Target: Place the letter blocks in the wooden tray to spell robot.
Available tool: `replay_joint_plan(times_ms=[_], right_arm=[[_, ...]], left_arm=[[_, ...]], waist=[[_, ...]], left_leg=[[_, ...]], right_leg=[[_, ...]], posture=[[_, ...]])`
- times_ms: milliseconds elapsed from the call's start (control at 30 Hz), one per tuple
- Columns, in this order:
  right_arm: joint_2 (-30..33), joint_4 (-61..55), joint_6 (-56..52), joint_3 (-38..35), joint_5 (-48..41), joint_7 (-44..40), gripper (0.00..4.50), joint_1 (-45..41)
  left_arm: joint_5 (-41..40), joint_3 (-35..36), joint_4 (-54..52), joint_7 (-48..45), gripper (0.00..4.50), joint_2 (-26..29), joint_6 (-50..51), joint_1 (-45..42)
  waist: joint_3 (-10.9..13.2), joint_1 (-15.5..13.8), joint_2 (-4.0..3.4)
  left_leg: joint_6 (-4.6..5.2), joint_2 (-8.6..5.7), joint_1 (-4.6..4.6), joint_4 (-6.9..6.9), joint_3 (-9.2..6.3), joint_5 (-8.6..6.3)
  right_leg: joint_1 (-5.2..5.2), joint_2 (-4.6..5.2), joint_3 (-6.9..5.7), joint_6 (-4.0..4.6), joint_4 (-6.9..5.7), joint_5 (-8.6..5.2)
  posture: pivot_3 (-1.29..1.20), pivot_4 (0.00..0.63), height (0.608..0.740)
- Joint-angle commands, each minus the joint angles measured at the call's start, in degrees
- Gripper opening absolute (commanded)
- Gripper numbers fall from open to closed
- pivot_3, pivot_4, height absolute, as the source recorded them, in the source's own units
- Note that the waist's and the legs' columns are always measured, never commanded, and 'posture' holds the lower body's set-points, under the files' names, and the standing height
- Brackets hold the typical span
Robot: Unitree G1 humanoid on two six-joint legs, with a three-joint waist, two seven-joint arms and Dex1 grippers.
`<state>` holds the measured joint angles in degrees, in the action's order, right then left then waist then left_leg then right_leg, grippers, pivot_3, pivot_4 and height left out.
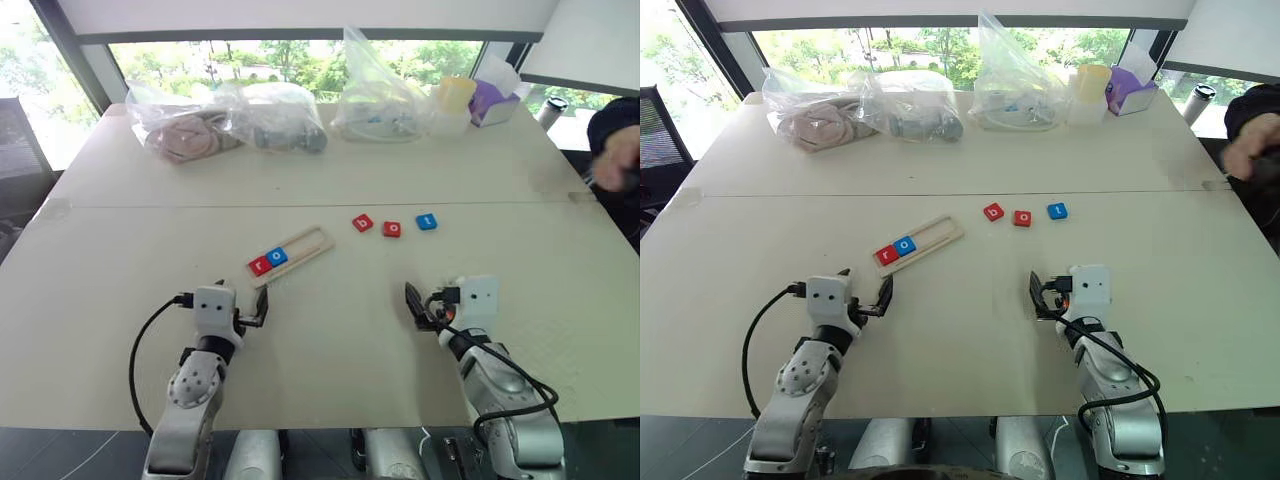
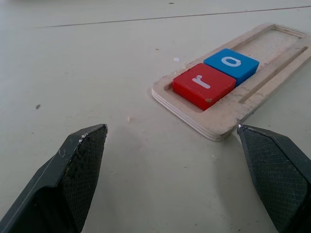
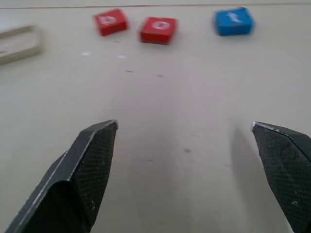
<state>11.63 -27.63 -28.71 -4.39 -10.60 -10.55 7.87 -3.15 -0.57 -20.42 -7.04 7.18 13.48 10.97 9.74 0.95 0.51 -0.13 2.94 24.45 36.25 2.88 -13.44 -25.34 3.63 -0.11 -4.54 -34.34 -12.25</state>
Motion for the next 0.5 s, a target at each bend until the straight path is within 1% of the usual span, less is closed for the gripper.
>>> replay_joint_plan(times_ms=[33,300,500], right_arm=[[0.8,-1.3,2.5,0.2,-0.9,-1.9,4.46,-1.2],[0.1,0.5,3.5,0.5,-0.4,-1.9,4.46,-1.8],[1.3,1.3,4.4,1.5,-0.2,-3.7,4.46,-1.8]], left_arm=[[-0.4,0.6,-0.8,-0.5,4.5,0.1,-2.3,-0.5],[-0.7,1.4,0.2,-1.7,4.5,0.8,-4.0,-1.1],[-0.8,2.0,-0.7,-2.7,4.5,1.6,-5.5,0.4]], waist=[[0.0,0.0,0.0],[0.0,-0.2,0.04],[0.0,-0.2,0.03]], left_leg=[[0.0,0.0,0.0,0.02,0.0,0.0],[0.0,-0.03,0.01,0.06,0.04,0.0],[0.01,-0.03,0.0,0.06,0.02,0.01]], right_leg=[[0.01,0.0,0.0,0.0,0.0,0.0],[0.06,0.04,0.0,0.0,0.01,0.01],[0.06,0.0,0.0,0.0,-0.05,0.01]], posture=[[0.0,0.15,0.74],[0.0,0.15,0.74],[0.0,0.15,0.74]])
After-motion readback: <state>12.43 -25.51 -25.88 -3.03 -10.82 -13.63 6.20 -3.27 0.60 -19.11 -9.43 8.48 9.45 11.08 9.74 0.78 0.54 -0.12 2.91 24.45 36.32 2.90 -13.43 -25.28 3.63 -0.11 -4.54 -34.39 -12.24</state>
